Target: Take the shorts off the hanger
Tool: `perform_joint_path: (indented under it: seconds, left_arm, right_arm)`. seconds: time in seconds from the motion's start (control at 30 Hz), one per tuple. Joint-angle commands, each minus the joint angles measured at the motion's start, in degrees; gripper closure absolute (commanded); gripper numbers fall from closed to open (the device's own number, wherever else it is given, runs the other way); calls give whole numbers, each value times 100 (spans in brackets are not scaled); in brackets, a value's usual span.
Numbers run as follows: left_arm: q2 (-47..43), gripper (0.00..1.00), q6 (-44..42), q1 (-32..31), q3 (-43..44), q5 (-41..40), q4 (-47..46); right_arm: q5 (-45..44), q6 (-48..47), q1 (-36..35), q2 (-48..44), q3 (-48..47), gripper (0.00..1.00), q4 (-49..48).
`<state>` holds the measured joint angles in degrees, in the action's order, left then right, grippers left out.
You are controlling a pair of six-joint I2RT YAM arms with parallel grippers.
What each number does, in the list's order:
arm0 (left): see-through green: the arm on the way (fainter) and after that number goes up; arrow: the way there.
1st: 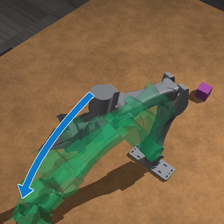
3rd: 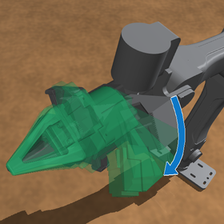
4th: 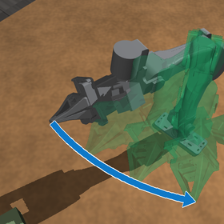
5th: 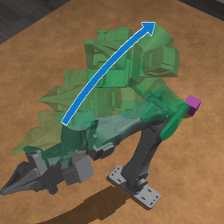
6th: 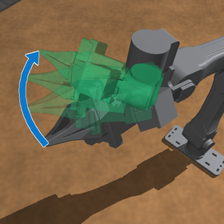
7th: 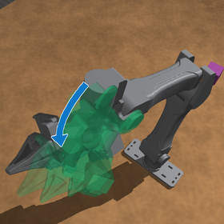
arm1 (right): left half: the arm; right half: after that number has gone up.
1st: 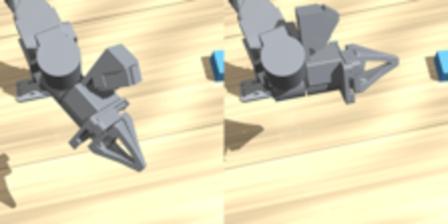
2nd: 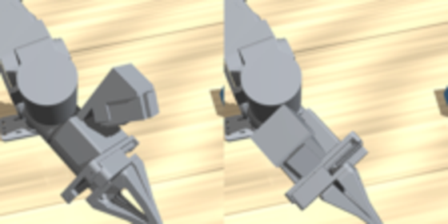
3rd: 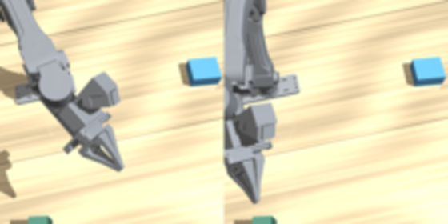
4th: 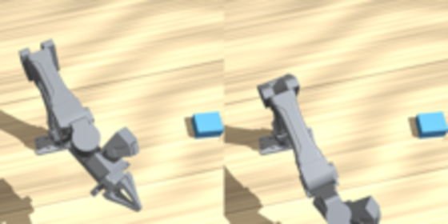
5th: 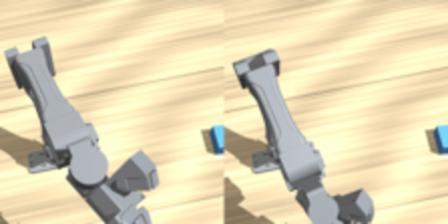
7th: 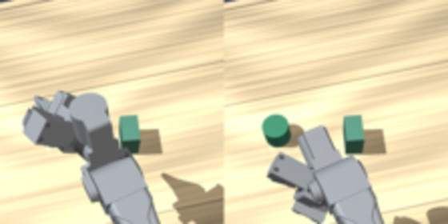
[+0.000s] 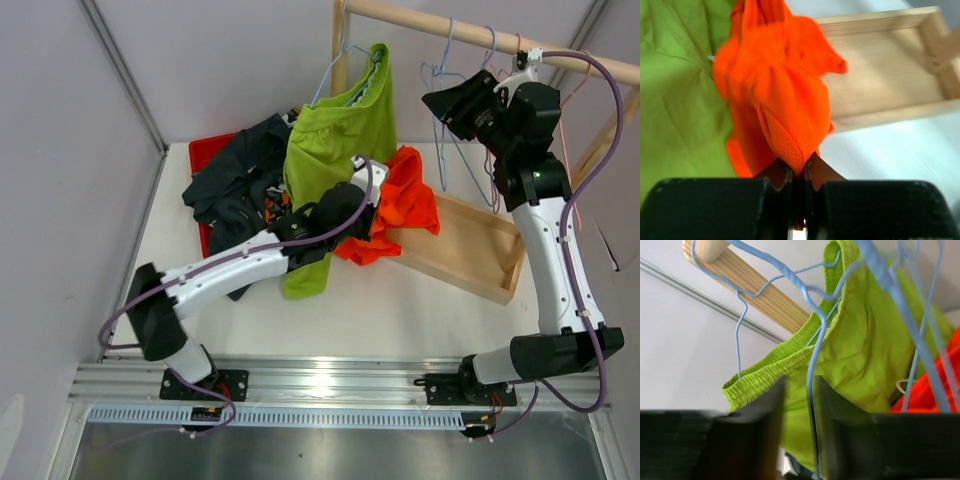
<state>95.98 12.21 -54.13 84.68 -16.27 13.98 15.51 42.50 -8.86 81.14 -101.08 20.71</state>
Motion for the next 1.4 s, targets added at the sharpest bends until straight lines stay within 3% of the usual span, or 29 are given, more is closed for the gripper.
perform_joint_path:
  seconds: [0.0,0.07,0.1,0.17,0.47,0.6,0.7,0.83,0.93,1.03,1.07,1.2,1.37]
  left_arm:
    - [-1028,100,229,-238,-250,-587,-11]
    - [-1449,100,335,-465,-312,-736,464]
    - [-1599,100,344,-554,-321,-850,631]
    - [-2038,100,352,-826,-435,-1279,1132]
    - [-3805,100,1126,-1293,39,-2353,3706]
    - [-4070,100,1100,-1293,504,-3404,4778]
    - [-4000,100,994,-1293,882,-3865,5009]
    - [-3895,100,276,-1250,1277,-4032,4458]
    - [-3658,100,-452,-785,1743,-3963,4071]
    - [-3368,100,-903,137,2157,-3270,3508]
    - [-3158,100,-948,583,2245,-2929,3402]
    - [-2692,100,-1159,1395,2824,-2311,3034]
    - [-1892,100,-1203,2614,4221,-1678,2918]
  right_arm:
    - [40,-84,16,-19,106,49,-199]
    - [31,-75,7,-55,184,32,-208]
    - [23,-67,7,-116,202,16,-208]
    - [31,-66,16,-186,229,1,-164]
    - [-249,-418,7,-1021,211,1,530]
    - [-276,-480,7,-1662,501,1,689]
    - [-259,-462,-1,-2137,738,1,768]
    - [-276,-576,-1,-2533,765,1,1109]
    - [-294,-690,7,-2735,730,1,1286]
    - [-303,-761,7,-2850,686,1,1426]
    - [-285,-778,7,-2867,686,1,1453]
    - [-232,-822,7,-2946,835,1,1489]
    - [-66,-787,16,-2982,1178,1,1348]
